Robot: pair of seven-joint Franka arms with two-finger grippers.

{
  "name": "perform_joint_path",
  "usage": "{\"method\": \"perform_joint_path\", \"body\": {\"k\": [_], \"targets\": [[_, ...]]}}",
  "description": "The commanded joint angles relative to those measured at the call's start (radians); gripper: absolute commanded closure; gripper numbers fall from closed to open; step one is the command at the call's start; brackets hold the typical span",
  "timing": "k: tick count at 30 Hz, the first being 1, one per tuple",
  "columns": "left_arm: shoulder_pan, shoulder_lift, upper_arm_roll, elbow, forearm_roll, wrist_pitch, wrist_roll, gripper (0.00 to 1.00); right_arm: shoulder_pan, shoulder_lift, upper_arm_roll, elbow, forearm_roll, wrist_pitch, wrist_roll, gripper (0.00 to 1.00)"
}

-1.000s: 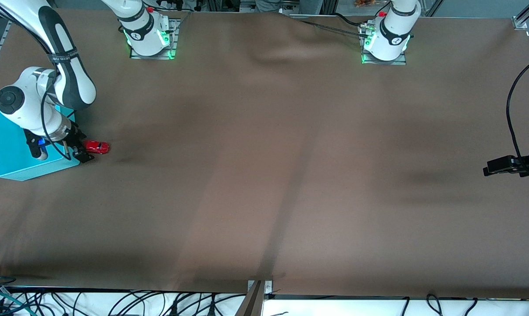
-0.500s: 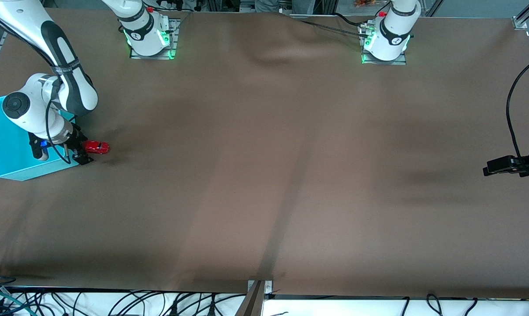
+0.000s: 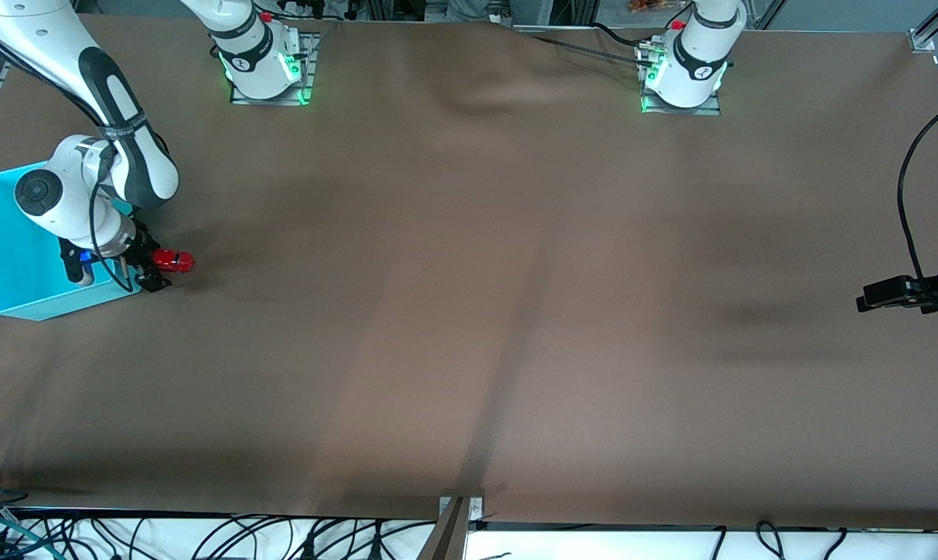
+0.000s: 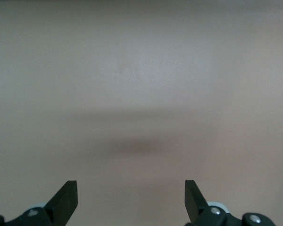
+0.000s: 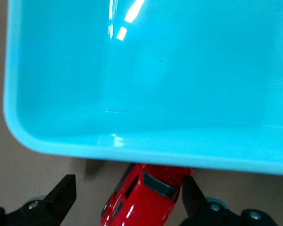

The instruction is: Wind red beetle toy and store in blue box

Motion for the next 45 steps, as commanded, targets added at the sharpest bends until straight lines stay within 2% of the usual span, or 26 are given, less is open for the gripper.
{"method": "perform_joint_path", "body": {"k": [1,8,10,11,27,45], "targets": [[-0.001,-0.004,0.002,0.001,0.004,-0.013,0.025,0.0,-0.005,0.009,0.004,-0.01,0.0,0.024,0.016,0.2],[-0.001,-0.004,0.002,0.001,0.004,-0.013,0.025,0.0,-0.005,0.016,0.004,-0.01,-0.005,0.041,0.053,0.8],[-0.001,-0.004,0.002,0.001,0.004,-0.013,0.025,0.0,-0.005,0.019,0.005,-0.01,-0.006,0.043,0.053,0.96],[-0.001,-0.004,0.003,0.001,0.004,-0.013,0.025,0.0,-0.005,0.02,0.005,-0.01,-0.006,0.043,0.053,1.0],[-0.001,-0.004,0.003,0.001,0.004,-0.013,0.025,0.0,-0.003,-0.011,0.01,-0.016,-0.017,0.032,0.045,1.0],[-0.001,-0.004,0.002,0.001,0.004,-0.013,0.027,0.0,-0.003,-0.135,0.068,0.004,-0.065,-0.172,0.022,1.0]]}}
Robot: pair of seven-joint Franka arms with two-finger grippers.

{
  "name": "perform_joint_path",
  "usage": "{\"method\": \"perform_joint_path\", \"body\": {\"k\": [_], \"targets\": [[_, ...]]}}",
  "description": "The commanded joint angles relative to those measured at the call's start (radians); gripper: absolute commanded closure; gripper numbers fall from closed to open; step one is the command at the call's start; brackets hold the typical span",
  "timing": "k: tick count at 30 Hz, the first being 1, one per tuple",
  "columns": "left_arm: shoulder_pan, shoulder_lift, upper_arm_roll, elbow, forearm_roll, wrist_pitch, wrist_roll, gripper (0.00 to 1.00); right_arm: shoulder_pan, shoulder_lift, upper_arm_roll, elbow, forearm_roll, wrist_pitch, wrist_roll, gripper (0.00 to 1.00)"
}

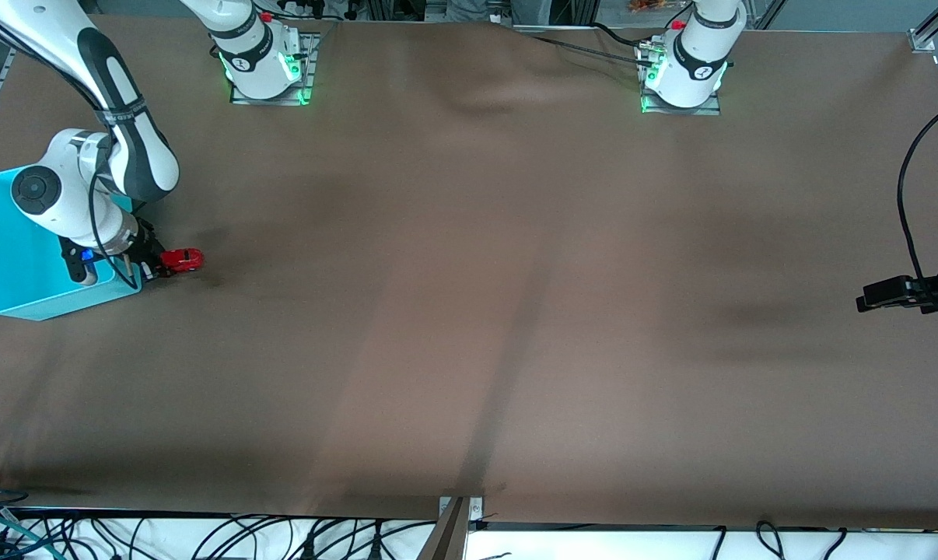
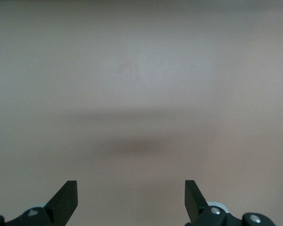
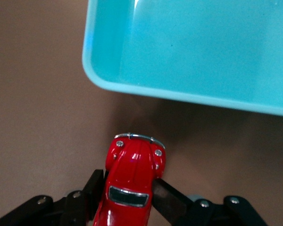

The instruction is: Wind red beetle toy and store in blue box

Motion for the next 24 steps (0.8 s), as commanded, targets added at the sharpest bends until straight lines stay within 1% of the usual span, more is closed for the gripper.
{"method": "perform_joint_path", "body": {"k": [1,9,11,17,24], "targets": [[-0.001,-0.004,0.003,0.001,0.004,-0.013,0.027,0.0,-0.007,-0.055,0.022,-0.003,-0.032,-0.056,-0.017,1.0],[-0.001,-0.004,0.002,0.001,0.005,-0.013,0.027,0.0,-0.005,-0.107,0.027,0.005,-0.045,-0.132,-0.118,1.0],[-0.001,-0.004,0.002,0.001,0.005,-0.013,0.028,0.0,-0.005,-0.119,0.038,0.006,-0.045,-0.166,-0.155,1.0],[-0.001,-0.004,0.002,0.001,0.004,-0.013,0.027,0.0,-0.005,-0.168,0.039,0.018,-0.043,-0.266,-0.278,1.0],[-0.001,-0.004,0.002,0.001,0.005,-0.013,0.028,0.0,-0.004,-0.202,0.038,0.051,-0.043,-0.395,-0.409,1.0]]}}
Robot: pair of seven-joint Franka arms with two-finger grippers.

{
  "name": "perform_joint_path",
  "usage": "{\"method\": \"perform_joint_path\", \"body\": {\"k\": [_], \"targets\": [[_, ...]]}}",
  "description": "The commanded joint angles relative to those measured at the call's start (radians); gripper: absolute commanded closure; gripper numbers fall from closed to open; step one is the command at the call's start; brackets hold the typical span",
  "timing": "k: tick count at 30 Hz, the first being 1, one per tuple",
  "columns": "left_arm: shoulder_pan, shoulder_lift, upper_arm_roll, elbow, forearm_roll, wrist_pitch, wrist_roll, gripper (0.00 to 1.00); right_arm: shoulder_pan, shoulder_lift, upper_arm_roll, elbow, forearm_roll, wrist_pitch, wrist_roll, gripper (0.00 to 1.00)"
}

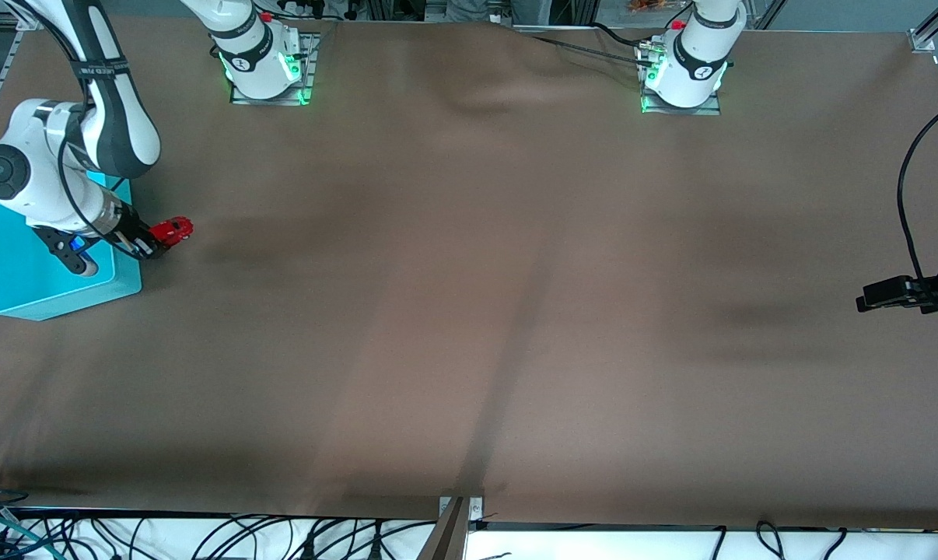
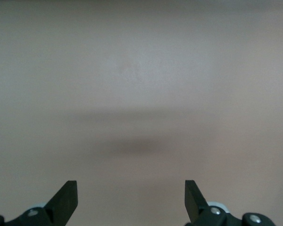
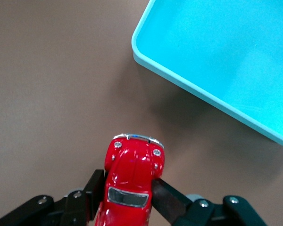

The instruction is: Wind red beetle toy and store in blue box

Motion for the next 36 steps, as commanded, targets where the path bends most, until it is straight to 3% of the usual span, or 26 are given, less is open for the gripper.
{"method": "perform_joint_path", "body": {"k": [1,9,36], "targets": [[-0.001,-0.004,0.002,0.001,0.005,-0.013,0.028,0.0,-0.005,-0.041,0.001,0.028,-0.016,-0.11,-0.122,1.0],[-0.001,-0.004,0.003,0.001,0.004,-0.013,0.027,0.0,-0.006,-0.069,-0.055,0.065,-0.015,-0.197,-0.346,1.0],[-0.001,-0.004,0.002,0.001,0.004,-0.013,0.028,0.0,-0.009,-0.059,-0.325,0.099,-0.018,-0.179,-1.082,1.0]]}}
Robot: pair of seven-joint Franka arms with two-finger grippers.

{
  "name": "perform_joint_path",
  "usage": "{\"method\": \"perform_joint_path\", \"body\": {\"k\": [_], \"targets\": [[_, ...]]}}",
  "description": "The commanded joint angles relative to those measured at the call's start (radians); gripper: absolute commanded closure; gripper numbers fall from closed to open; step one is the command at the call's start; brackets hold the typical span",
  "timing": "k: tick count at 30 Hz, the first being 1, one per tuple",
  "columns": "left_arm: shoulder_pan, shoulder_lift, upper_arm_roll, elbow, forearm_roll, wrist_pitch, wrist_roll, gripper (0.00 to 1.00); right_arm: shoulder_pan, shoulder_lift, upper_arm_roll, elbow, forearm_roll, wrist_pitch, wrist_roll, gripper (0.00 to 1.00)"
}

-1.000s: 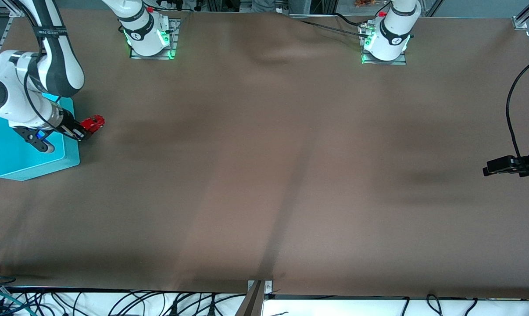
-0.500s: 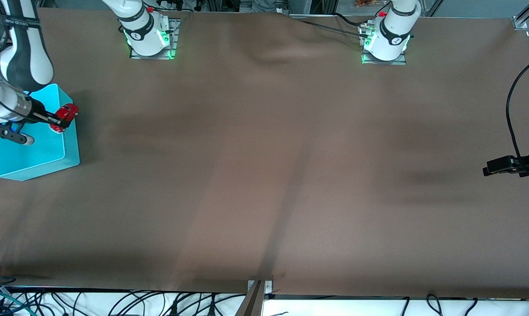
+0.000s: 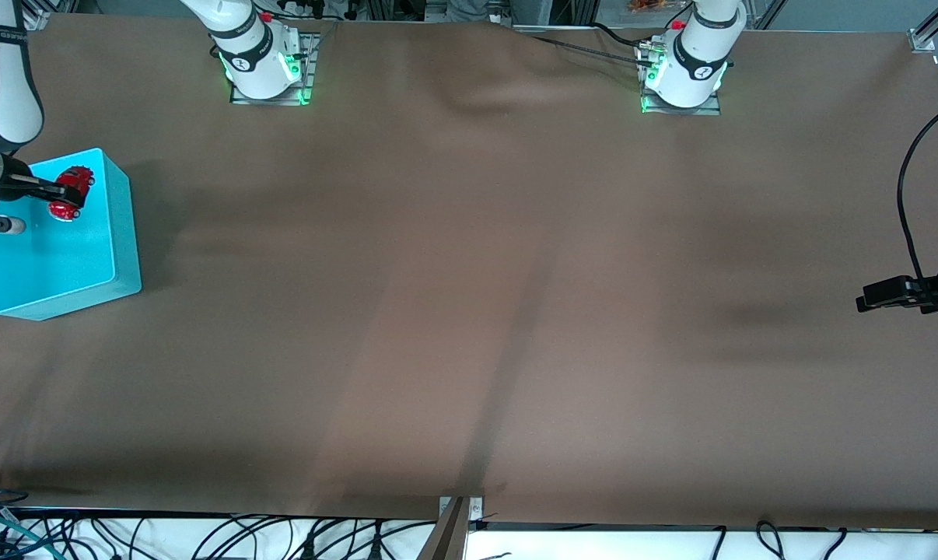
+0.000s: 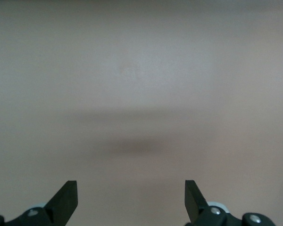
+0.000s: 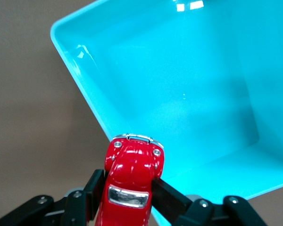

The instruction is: Wind red beetle toy and store in blue box

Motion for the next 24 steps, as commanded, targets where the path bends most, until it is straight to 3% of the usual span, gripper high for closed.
{"method": "perform_joint_path", "body": {"k": [1,13,24], "targets": [[-0.001,-0.005,0.002,0.001,0.004,-0.013,0.028,0.0,-0.001,0.005,-0.037,0.019,-0.016,-0.001,-0.125,1.0],[-0.001,-0.005,0.002,0.001,0.005,-0.013,0.027,0.0,-0.06,0.076,-0.072,0.019,-0.019,0.13,-0.357,1.0],[-0.001,-0.005,0.002,0.001,0.005,-0.013,0.028,0.0,-0.095,0.2,-0.072,0.017,-0.013,0.271,-0.392,1.0]]}}
